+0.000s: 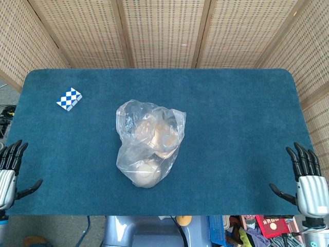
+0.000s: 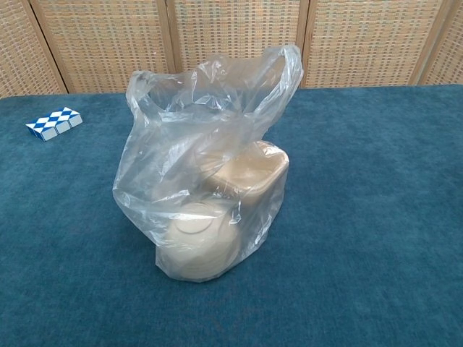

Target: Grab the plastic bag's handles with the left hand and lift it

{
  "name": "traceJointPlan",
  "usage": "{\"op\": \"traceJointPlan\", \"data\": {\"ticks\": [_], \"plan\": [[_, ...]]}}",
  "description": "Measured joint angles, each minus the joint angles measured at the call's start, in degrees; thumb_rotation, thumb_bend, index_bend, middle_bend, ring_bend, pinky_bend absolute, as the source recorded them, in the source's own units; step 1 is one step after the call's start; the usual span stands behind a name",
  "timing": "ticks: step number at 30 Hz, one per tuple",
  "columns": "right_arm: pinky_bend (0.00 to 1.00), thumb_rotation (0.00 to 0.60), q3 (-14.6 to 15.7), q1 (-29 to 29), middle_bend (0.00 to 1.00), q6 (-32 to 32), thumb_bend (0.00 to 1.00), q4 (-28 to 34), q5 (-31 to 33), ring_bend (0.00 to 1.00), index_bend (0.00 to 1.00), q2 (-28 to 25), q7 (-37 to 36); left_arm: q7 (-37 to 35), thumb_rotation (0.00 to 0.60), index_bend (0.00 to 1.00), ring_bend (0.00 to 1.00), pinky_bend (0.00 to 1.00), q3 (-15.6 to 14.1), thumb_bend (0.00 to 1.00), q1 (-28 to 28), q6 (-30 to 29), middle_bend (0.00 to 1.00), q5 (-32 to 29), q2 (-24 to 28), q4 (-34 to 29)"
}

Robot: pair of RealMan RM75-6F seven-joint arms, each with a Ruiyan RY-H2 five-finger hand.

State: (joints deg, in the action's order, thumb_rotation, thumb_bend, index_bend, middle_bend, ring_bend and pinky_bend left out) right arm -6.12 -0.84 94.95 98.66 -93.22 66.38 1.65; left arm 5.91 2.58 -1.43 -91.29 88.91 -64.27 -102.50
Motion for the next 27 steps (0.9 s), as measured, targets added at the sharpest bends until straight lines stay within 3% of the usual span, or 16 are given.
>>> {"op": "traceJointPlan", "data": {"ticks": [5, 15, 27], "plan": [[0.00, 0.600, -1.92, -3.43, 0.00, -3.40, 0.00, -2.05, 0.72, 0.00, 0.00, 0.96, 1.17, 0.12, 0.600, 0.00, 0.00, 0.00, 0.15, 0.21, -0.09, 0.62, 0.00, -0.92, 0.22, -0.59], [0.00, 0.600, -8.25, -18.07, 0.00, -13.74, 0.00, -14.48, 0.93, 0.00, 0.00, 7.48, -0.94, 1.57, 0.600, 0.00, 0.00, 0.00, 2.06, 0.21, -0.88, 2.31, 0.00, -5.83, -0.67, 0.27], [0.00, 0.600, -10.83, -30.87, 0.00, -20.27, 0.00, -21.70, 0.30, 0.00, 0.00, 17.86, -3.99, 3.93, 0.600, 0.00, 0.00, 0.00, 3.26, 0.21, -2.19, 3.79, 0.00, -8.15, -1.90, 0.64]]}}
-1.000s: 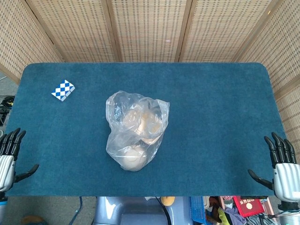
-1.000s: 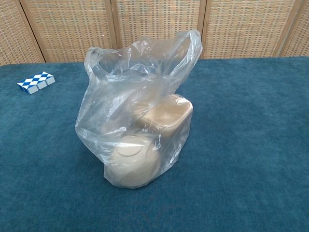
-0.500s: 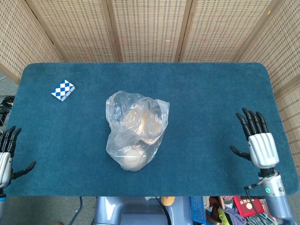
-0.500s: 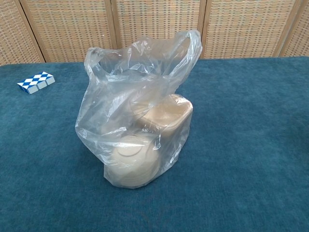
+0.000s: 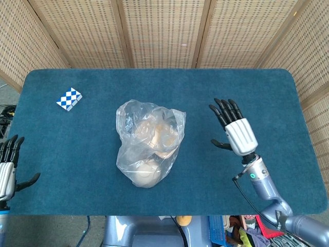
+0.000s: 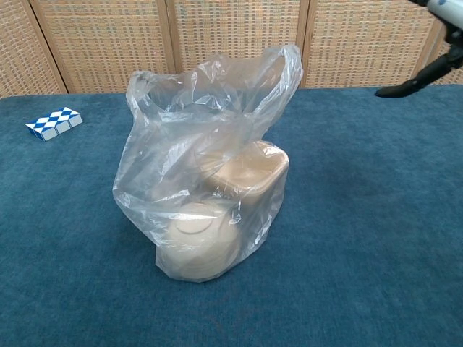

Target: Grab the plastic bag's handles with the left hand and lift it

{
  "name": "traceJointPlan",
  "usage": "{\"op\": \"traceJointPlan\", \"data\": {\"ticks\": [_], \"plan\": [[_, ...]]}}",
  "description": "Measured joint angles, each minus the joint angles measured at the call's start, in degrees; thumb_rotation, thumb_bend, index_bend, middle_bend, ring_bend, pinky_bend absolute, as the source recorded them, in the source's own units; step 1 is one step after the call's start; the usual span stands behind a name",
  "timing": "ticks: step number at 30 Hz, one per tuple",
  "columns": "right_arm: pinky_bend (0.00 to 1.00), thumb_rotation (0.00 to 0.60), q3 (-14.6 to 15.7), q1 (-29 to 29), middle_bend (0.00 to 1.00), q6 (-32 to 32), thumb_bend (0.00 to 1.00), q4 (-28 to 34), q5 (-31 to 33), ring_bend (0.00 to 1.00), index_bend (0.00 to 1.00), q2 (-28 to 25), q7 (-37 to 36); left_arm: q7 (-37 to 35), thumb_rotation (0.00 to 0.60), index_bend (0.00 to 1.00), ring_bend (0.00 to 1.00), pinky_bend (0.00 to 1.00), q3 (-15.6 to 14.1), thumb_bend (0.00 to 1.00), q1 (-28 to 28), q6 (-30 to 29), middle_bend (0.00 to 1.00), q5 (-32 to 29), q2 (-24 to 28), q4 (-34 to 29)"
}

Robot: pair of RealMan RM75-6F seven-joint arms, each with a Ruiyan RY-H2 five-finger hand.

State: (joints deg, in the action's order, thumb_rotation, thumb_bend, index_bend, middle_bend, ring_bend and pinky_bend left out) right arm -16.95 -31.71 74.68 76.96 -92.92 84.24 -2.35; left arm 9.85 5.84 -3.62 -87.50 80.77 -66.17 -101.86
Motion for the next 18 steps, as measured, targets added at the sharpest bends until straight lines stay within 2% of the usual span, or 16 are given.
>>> {"op": "traceJointPlan", "data": {"ticks": [9, 18], "plan": [[0.00, 0.600, -1.33, -6.97, 0.00, -3.83, 0.00, -2.17, 0.91, 0.00, 0.00, 6.20, 1.89, 0.53, 0.600, 0.00, 0.00, 0.00, 0.62, 0.21, -0.73, 0.86, 0.00, -1.43, -0.51, 0.37], [0.00, 0.600, -4.75, -14.90, 0.00, -4.25, 0.00, -11.23, 3.54, 0.00, 0.00, 16.18, 0.53, 0.71, 0.600, 0.00, 0.00, 0.00, 1.16, 0.21, -1.58, 2.07, 0.00, -2.87, -0.67, 0.62]]}}
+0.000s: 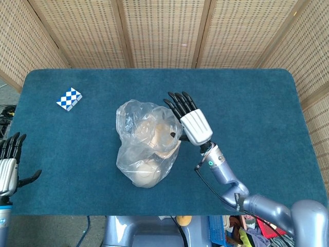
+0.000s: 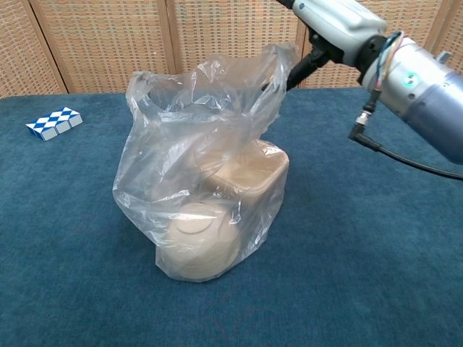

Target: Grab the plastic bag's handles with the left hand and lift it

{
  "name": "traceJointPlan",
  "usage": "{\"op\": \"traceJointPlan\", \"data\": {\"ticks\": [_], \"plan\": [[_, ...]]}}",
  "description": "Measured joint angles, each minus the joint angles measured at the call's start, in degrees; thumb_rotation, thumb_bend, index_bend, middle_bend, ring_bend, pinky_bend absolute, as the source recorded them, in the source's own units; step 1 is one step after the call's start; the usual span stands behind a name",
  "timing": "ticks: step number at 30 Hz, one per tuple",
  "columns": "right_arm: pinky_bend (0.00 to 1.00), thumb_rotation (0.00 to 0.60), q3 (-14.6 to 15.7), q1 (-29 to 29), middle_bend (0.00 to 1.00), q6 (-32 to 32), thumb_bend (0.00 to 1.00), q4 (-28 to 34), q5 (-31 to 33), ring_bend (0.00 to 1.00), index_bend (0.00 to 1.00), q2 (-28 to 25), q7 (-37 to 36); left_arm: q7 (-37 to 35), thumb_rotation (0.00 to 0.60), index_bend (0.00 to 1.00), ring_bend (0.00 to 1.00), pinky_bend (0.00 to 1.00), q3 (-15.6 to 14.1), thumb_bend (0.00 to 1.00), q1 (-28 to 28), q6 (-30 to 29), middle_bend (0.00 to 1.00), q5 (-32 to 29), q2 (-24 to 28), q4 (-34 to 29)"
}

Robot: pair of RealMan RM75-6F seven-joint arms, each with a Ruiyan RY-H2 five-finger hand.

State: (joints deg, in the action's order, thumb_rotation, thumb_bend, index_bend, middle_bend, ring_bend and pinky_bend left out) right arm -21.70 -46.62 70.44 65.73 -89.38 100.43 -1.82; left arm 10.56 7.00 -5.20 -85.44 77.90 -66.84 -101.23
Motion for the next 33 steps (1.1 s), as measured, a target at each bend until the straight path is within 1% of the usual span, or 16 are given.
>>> {"op": "traceJointPlan", "data": {"ticks": [4, 6, 8, 9, 10, 14, 16, 20, 22, 24, 26, 29, 31, 33], "plan": [[0.00, 0.600, -3.08, -3.51, 0.00, -1.29, 0.00, -1.11, 3.55, 0.00, 0.00, 2.34, 0.01, -0.14, 0.600, 0.00, 0.00, 0.00, 0.26, 0.21, -0.41, 0.67, 0.00, -0.86, -0.04, 0.18], [0.00, 0.600, -4.84, -5.21, 0.00, -1.79, 0.05, -1.90, 5.34, 0.00, 0.00, 3.34, 0.11, -0.30, 0.600, 0.00, 0.00, 0.00, 0.34, 0.21, -0.54, 0.88, 0.00, -1.09, 0.00, 0.21], [0.00, 0.600, -5.91, -6.13, 0.00, -2.04, 0.20, -2.15, 6.72, 0.00, 0.00, 3.88, -0.22, -0.51, 0.600, 0.00, 0.00, 0.00, 0.40, 0.21, -0.68, 1.21, 0.00, -1.43, 0.07, 0.26], [0.00, 0.600, -6.26, -6.46, 0.00, -2.01, 0.26, -2.20, 7.39, 0.00, 0.00, 4.08, -0.60, -0.60, 0.600, 0.00, 0.00, 0.00, 0.41, 0.21, -0.73, 1.37, 0.00, -1.59, 0.09, 0.30], [0.00, 0.600, -6.38, -6.55, 0.00, -1.86, 0.34, -2.17, 7.65, 0.00, 0.00, 4.14, -0.95, -0.71, 0.600, 0.00, 0.00, 0.00, 0.42, 0.21, -0.82, 1.61, 0.00, -1.78, 0.11, 0.37], [0.00, 0.600, -6.69, -6.63, 0.04, -0.52, 0.55, -1.82, 8.23, 0.00, 0.00, 4.15, -3.01, -0.88, 0.600, 0.00, 0.00, 0.00, 0.37, 0.21, -1.17, 2.34, 0.00, -2.23, 0.13, 0.57], [0.00, 0.600, -6.84, -6.65, 0.06, 0.29, 0.59, -1.50, 8.58, 0.00, 0.00, 4.15, -4.11, -0.86, 0.600, 0.00, 0.00, 0.00, 0.33, 0.21, -1.27, 2.43, 0.00, -2.31, 0.11, 0.62], [0.00, 0.600, -7.03, -6.61, 0.08, 1.36, 0.61, -0.35, 9.35, 0.00, 0.00, 4.13, -5.55, -0.80, 0.600, 0.00, 0.00, 0.00, 0.29, 0.21, -1.34, 2.37, 0.00, -2.35, 0.06, 0.56], [0.00, 0.600, -6.90, -6.58, 0.09, 1.77, 0.64, 0.20, 9.56, 0.00, 0.00, 3.96, -5.65, -0.77, 0.600, 0.00, 0.00, 0.00, 0.20, 0.21, -1.36, 2.40, 0.00, -2.38, 0.06, 0.51], [0.00, 0.600, -6.58, -6.40, 0.10, 2.20, 0.71, 0.77, 9.58, 0.00, 0.00, 3.65, -5.65, -0.76, 0.600, 0.00, 0.00, 0.00, 0.06, 0.21, -1.40, 2.59, 0.00, -2.41, 0.03, 0.53], [0.00, 0.600, -6.14, -6.14, 0.11, 2.58, 0.81, 1.29, 9.50, 0.00, 0.00, 3.28, -5.65, -0.88, 0.600, 0.00, 0.00, 0.00, -0.04, 0.21, -1.49, 2.76, 0.00, -2.38, 0.02, 0.59], [0.00, 0.600, -5.43, -5.67, 0.14, 3.11, 0.94, 1.87, 9.13, 0.00, 0.00, 2.64, -5.73, -1.16, 0.600, 0.00, 0.00, 0.00, -0.12, 0.21, -1.61, 3.01, 0.00, -2.32, 0.04, 0.59], [0.00, 0.600, -4.81, -5.26, 0.14, 3.57, 0.97, 2.21, 8.64, 0.00, 0.00, 2.04, -5.81, -1.45, 0.600, 0.00, 0.00, 0.00, -0.19, 0.21, -1.71, 3.33, 0.00, -2.31, 0.13, 0.50], [0.00, 0.600, -4.05, -4.62, 0.15, 4.25, 0.98, 2.64, 7.92, 0.00, 0.00, 1.14, -6.03, -1.81, 0.600, 0.00, 0.00, 0.00, -0.27, 0.21, -1.87, 3.83, 0.00, -2.33, 0.27, 0.32]]}}
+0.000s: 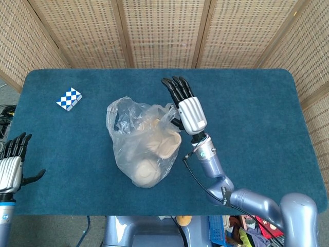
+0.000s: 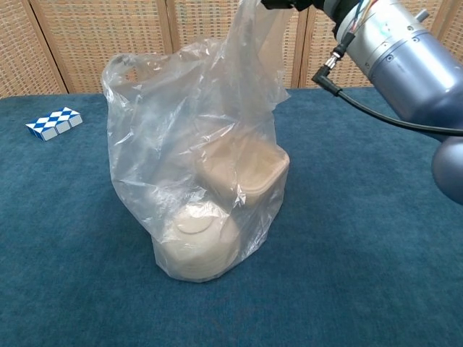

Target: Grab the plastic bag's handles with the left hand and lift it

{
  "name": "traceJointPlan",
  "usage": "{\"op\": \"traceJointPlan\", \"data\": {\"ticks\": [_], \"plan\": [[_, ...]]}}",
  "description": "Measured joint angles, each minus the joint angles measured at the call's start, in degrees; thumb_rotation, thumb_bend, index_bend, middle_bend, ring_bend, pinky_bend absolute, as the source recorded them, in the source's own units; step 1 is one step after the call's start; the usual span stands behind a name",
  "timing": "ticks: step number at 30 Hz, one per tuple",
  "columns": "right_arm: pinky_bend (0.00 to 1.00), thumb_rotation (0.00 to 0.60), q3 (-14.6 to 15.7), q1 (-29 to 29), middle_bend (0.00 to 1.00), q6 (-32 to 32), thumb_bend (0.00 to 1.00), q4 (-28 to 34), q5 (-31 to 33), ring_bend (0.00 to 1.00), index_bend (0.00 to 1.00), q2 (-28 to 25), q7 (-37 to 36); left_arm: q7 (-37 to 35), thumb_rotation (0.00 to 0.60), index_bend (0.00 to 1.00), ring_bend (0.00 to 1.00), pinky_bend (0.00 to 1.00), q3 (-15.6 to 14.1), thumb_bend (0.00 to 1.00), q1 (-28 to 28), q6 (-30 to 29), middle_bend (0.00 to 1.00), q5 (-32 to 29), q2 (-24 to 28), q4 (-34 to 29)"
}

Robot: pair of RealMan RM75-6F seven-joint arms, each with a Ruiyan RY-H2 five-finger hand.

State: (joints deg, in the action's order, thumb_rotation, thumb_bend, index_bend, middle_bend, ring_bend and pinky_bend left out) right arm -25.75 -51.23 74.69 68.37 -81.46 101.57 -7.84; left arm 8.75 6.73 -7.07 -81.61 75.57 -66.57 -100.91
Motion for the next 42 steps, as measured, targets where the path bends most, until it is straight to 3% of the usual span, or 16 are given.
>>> {"op": "traceJointPlan", "data": {"ticks": [6, 10, 13, 18, 24, 35, 42], "plan": [[0.00, 0.600, 2.86, 2.57, 0.18, 1.82, 0.92, 3.31, -2.33, 0.00, 0.00, -3.93, -0.82, -5.31, 0.600, 0.00, 0.00, 0.00, 0.04, 0.22, -1.37, 3.56, 0.00, 0.37, 1.66, -1.05], [0.01, 0.600, 3.73, 3.43, 0.19, 3.13, 0.57, 4.55, -3.39, 0.00, 0.00, -5.44, -0.20, -8.90, 0.600, 0.00, 0.00, 0.00, 0.52, 0.22, -3.29, 6.08, 0.00, 1.34, 3.12, -1.47], [0.01, 0.600, 3.59, 3.60, 0.22, 3.72, 0.49, 5.20, -3.48, 0.01, 0.00, -5.93, 0.21, -8.83, 0.600, 0.00, 0.00, 0.00, 0.79, 0.22, -3.90, 6.42, 0.00, 1.48, 3.48, -2.04], [0.01, 0.600, 2.65, 3.56, 0.24, 4.04, 0.44, 6.44, -2.53, 0.02, 0.00, -6.25, 0.22, -8.43, 0.600, 0.00, 0.00, 0.00, 0.79, 0.22, -4.17, 6.29, 0.00, 1.28, 3.47, -2.38], [0.01, 0.600, 1.40, 3.62, 0.24, 4.02, 0.46, 8.44, -0.41, 0.03, 0.00, -6.27, -0.17, -8.64, 0.600, 0.00, 0.00, 0.00, 0.66, 0.22, -4.42, 6.45, 0.00, 1.04, 3.31, -2.32], [0.01, 0.600, -0.37, 3.91, 0.24, 4.80, 0.79, 11.76, 1.55, 0.03, 0.00, -6.82, -0.50, -13.02, 0.600, 0.00, 0.00, 0.00, 0.94, 0.22, -7.30, 10.48, 0.00, 1.69, 3.38, -2.22], [0.01, 0.600, 0.12, 4.35, 0.24, 5.02, 0.84, 12.28, 1.40, 0.03, 0.00, -7.37, -0.29, -19.05, 0.600, 0.00, 0.00, 0.00, 1.15, 0.22, -9.33, 13.73, 0.00, 2.71, 3.42, -1.94]]}}
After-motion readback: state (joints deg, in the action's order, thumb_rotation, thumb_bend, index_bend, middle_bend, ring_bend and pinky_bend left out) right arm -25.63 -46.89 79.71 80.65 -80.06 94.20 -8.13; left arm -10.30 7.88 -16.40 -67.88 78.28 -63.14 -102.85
